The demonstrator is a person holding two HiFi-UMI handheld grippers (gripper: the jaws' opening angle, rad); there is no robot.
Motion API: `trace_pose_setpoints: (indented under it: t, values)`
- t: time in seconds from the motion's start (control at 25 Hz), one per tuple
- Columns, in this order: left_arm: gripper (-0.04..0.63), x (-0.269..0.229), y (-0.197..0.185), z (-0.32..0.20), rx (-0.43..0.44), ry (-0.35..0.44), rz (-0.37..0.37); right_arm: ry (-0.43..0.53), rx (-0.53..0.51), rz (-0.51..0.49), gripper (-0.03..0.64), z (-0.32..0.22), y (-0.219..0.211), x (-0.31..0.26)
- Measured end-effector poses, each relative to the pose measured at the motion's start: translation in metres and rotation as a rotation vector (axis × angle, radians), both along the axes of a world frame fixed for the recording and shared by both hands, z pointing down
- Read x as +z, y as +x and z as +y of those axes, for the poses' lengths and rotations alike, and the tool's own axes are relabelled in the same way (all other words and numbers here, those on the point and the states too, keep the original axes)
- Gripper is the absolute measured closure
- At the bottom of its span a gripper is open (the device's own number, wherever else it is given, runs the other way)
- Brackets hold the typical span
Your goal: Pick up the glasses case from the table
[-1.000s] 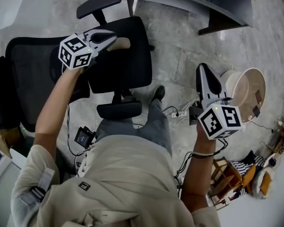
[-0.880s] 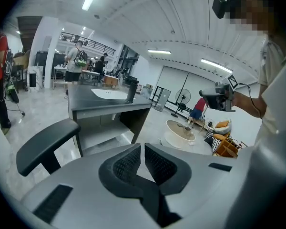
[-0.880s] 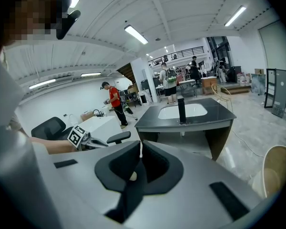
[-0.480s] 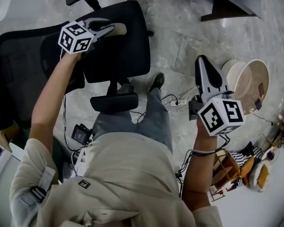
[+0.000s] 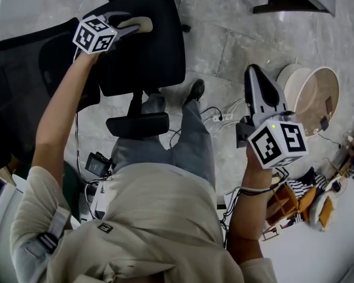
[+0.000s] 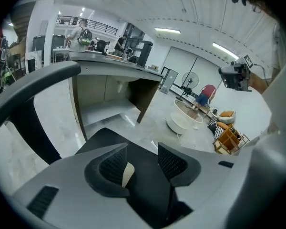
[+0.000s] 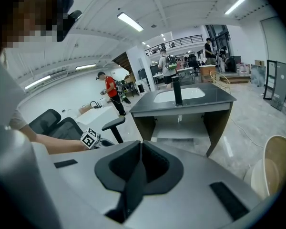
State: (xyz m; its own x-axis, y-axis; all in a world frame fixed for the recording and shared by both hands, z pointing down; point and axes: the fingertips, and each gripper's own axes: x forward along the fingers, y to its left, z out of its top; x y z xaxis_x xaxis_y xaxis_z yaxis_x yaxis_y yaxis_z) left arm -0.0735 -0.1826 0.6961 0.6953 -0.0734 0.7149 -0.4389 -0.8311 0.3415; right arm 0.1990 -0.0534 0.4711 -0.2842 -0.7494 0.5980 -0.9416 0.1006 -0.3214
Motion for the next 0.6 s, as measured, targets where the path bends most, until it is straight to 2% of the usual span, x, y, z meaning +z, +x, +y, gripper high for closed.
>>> trace_pose_setpoints:
  t: [0.6]
  values:
    - [0.238, 0.097, -0.017, -0.006, 0.065, -0.036, -0.175, -0.085, 0.007, -0.003, 0.589, 0.003, 0.005, 0.043]
